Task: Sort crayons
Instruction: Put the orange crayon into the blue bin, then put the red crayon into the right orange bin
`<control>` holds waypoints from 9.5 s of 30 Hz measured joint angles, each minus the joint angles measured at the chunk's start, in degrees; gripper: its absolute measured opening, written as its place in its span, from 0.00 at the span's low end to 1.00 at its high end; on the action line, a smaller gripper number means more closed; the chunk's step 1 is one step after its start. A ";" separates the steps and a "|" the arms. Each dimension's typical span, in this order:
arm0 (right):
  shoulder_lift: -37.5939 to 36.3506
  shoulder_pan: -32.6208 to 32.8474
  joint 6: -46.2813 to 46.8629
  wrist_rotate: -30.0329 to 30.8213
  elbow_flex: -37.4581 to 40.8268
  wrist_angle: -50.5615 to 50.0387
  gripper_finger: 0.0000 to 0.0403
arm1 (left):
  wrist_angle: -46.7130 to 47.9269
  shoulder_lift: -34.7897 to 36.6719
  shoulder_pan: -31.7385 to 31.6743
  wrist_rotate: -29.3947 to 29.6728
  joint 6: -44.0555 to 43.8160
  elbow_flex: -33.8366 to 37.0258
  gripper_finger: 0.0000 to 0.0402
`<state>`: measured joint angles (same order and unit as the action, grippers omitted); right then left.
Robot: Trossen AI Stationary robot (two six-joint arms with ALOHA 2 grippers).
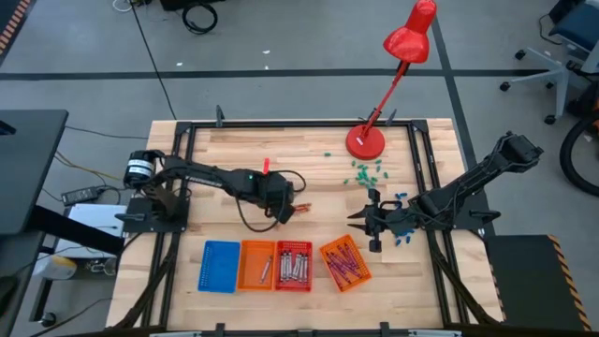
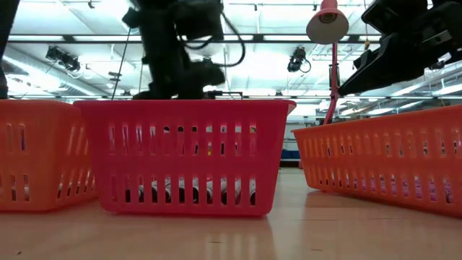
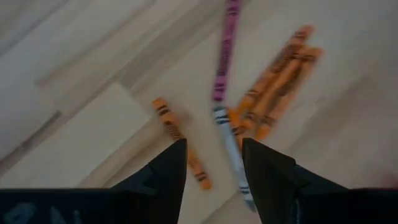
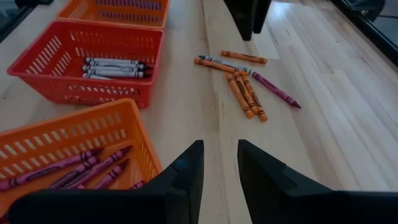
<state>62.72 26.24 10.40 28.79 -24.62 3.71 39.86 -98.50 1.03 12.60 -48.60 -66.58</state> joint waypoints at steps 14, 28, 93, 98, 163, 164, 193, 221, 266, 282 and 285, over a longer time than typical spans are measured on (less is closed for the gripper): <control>0.00 0.00 -0.06 0.20 0.00 0.03 0.25 | -7.31 0.00 -1.45 -0.01 -2.91 9.00 0.41; 0.00 0.00 -0.06 0.22 0.00 0.08 0.25 | -11.78 -0.83 -0.79 0.93 -2.56 11.73 0.41; -0.02 -20.21 -14.93 -0.71 -0.02 17.55 0.25 | 2.34 7.83 12.41 14.30 15.77 7.97 0.10; 0.02 -19.25 -11.57 -2.10 -0.02 17.11 0.25 | 4.61 16.09 18.52 12.42 5.59 7.94 0.10; 8.39 -18.34 -16.94 -16.91 1.36 25.85 0.25 | -15.63 5.69 2.73 6.43 7.71 7.93 0.36; 8.39 -18.32 -16.95 -16.93 1.36 25.00 0.25 | -17.78 4.77 1.68 5.26 8.87 7.93 0.36; 8.39 -18.32 -16.60 -17.06 3.80 21.53 0.25 | -30.62 -9.84 -7.28 -2.78 21.08 7.66 0.20; 8.24 -18.34 -11.46 -16.37 3.78 23.20 0.26 | -69.02 -4.31 -3.97 -3.25 31.25 8.01 0.08; 8.26 -18.53 -8.97 -15.03 3.69 46.85 0.10 | -86.54 -4.24 1.56 -3.32 48.30 7.97 0.09; 8.31 -18.42 -8.31 -13.40 3.67 42.53 0.10 | -82.12 -1.41 1.50 -3.09 51.27 7.86 0.38; 8.31 -17.56 -4.79 -13.40 3.67 42.02 0.10 | -73.63 2.64 1.50 -3.10 53.33 7.84 0.42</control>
<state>71.02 8.68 5.62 15.40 -20.95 45.73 -33.77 -95.86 2.52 9.50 4.73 -58.74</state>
